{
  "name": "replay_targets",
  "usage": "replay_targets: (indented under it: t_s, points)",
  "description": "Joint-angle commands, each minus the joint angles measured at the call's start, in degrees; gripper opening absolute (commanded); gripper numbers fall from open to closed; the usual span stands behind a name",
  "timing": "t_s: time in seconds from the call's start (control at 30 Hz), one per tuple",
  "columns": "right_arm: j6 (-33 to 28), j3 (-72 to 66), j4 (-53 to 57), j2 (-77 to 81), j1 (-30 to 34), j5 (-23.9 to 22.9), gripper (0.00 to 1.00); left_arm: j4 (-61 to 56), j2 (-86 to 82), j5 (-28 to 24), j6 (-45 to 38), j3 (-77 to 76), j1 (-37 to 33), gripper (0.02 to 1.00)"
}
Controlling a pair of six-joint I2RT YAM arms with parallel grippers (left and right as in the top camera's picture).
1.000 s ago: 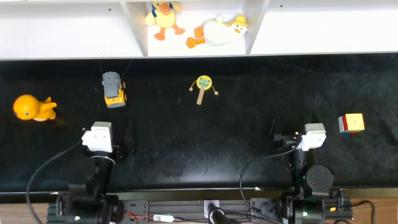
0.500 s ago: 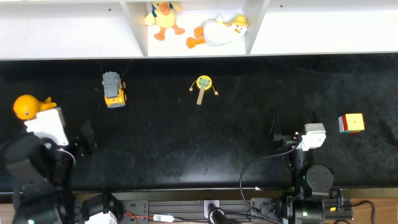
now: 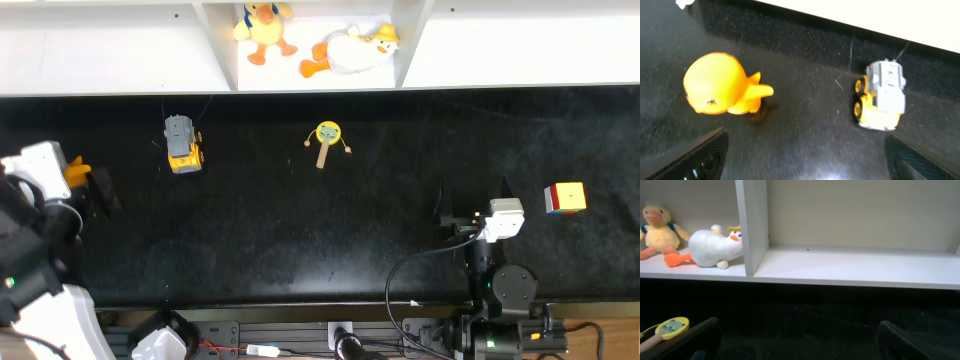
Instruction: Store Toys
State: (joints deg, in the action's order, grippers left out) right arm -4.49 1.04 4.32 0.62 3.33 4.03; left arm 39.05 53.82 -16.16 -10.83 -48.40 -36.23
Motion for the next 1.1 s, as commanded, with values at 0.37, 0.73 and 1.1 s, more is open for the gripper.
replay_targets:
  t_s: [0.37,0.73,1.1]
  points:
    - [0.2,-0.8,-0.3,-0.4,0.2,0.0,0.996,-5.2,6.1,2.1,-10.3,-1.3,-10.9,0.996]
    - [0.2,-0.8,-0.2,-0.4,0.2,0.0,0.996,-16.0,17.7,-1.4,-13.6,-1.3,-11.9,0.996]
    - [0.2,-0.8,-0.3,-0.4,0.2,0.0,0.996,-22.6,26.5,-0.9,-16.2,-1.4,-11.9,0.998]
